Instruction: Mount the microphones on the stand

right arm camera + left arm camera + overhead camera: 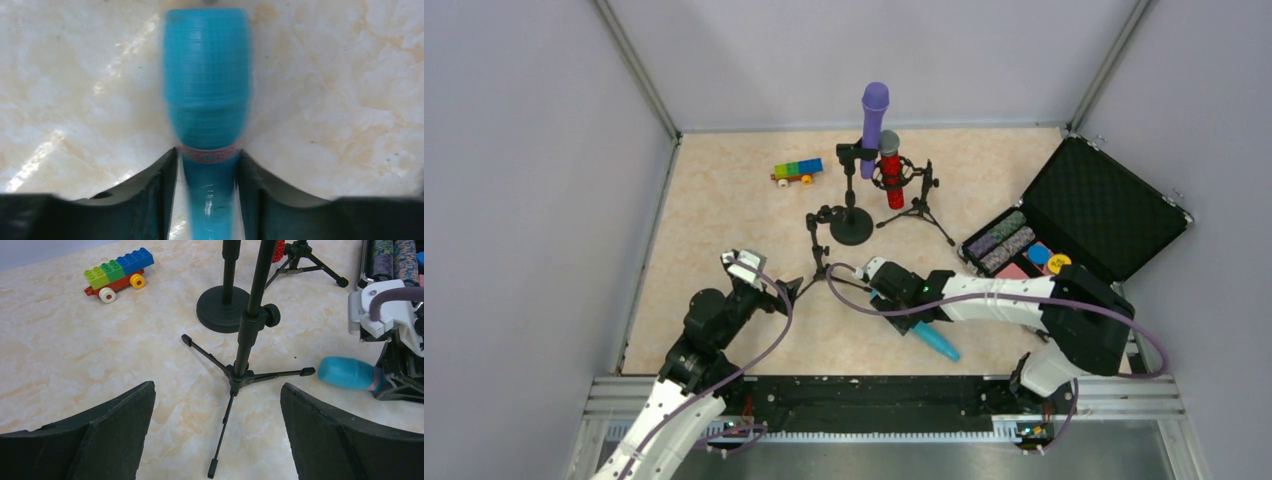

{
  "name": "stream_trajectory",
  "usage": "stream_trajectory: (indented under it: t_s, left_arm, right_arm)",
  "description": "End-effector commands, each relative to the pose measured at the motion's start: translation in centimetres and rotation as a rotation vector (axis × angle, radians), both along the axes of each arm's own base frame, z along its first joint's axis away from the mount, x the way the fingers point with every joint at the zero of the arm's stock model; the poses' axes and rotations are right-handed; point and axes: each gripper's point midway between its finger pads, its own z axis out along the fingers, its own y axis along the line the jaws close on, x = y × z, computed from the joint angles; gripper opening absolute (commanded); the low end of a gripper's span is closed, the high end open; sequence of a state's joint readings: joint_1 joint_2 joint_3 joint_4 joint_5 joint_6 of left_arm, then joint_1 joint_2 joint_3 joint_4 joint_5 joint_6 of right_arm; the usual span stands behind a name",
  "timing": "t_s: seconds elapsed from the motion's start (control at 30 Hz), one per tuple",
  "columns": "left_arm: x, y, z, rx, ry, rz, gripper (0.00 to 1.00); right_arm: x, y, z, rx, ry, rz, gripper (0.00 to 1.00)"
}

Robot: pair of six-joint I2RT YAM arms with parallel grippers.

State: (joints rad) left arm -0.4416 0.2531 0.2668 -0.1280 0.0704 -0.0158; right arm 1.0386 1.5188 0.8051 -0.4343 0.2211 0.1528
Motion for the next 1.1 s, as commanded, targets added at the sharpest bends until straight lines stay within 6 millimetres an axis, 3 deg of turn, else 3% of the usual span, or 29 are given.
stream_trajectory:
  t_s: [0.0, 0.03, 0.07, 0.53, 0.9, 1.07]
  left_arm:
    - [0.0, -0.3, 0.8, -0.012, -0.043, -0.016, 0.99]
    - [0.0, -0.3, 0.8, -0.012, -0.042, -0.017, 0.99]
    - [0.0, -0.4, 0.8, -0.013, -0.043, -0.02, 0.99]
    - [0.2, -0.2, 0.9, -0.01, -0.039, -0.005, 0.99]
    - [0.4, -0.1, 0.8, -0.008, -0.038, 0.005, 0.99]
    - [0.4, 0.0, 0.8, -0.008, -0.037, 0.006, 0.99]
  right_arm:
    - [-0.3, 0.8, -0.9, -0.018, 0.072, 0.055, 0.23]
    - [-0.4, 0.9, -0.9, -0.019, 0.08, 0.064, 0.05]
    - [-0.5, 1.0, -1.0, -0.02, 0.089, 0.071, 0.0]
    - [0.0, 1.6, 0.4, -0.007, 0.066, 0.105, 0.0]
    - [2.0, 0.9, 4.3, 0.092, -0.123, 0.032, 0.0]
    - [3.0, 1.2, 7.5, 0.219, -0.242, 0.002, 0.0]
